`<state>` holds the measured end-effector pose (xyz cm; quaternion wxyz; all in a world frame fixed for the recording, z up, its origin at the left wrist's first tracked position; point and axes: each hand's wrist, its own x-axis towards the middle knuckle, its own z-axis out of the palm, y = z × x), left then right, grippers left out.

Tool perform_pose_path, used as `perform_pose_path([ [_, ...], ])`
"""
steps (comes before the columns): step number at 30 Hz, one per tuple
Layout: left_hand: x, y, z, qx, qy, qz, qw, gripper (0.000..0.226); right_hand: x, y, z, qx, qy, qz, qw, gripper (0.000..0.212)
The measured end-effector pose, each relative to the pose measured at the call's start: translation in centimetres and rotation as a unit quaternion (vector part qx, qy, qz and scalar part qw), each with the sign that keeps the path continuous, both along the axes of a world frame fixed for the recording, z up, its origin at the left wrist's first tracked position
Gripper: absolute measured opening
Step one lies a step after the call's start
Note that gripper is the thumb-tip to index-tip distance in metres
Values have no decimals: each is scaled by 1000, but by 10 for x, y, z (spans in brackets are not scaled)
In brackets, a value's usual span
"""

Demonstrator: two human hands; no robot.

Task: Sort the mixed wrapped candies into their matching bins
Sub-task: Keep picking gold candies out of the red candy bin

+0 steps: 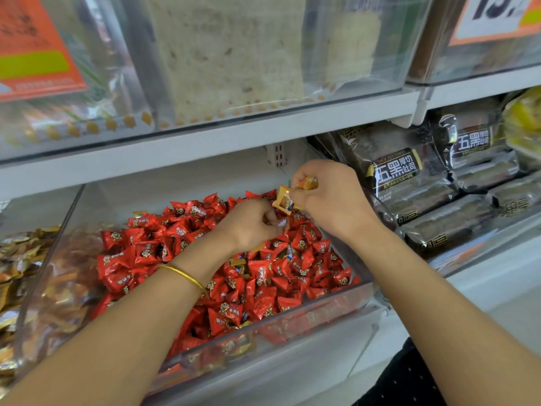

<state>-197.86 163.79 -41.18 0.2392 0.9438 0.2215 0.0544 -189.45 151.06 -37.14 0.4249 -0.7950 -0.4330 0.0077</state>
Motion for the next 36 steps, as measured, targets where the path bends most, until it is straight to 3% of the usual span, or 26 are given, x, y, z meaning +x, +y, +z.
perform_pose_path([
  [4,5,-10,-6,-7,74,-41,996,31,1,4,-2,-10,-10,-7,1000,10],
  [10,19,-22,-13,13,119,-15,993,29,2,5,-3,-3,-6,-9,1000,11],
  [15,27,-35,-16,114,142,25,983,29,3,5,-5,3,-3,-8,1000,10],
  [18,26,-31,-15,72,114,47,990,19,3,4,-4,11,-1,-1,1000,8],
  [21,18,-19,-6,6,57,58,997,23,1,2,0,32,9,8,999,5],
  [24,-2,-13,11,-79,-34,74,994,24,-2,0,4,82,102,12,991,17],
  [27,-32,-12,29,-167,-91,80,979,25,-10,-2,9,141,267,39,953,17],
  [32,-106,-25,66,-167,-112,79,976,23,-41,1,20,113,430,127,887,9],
  [36,-185,-26,87,-153,-109,109,976,21,-92,16,33,62,457,215,861,13],
])
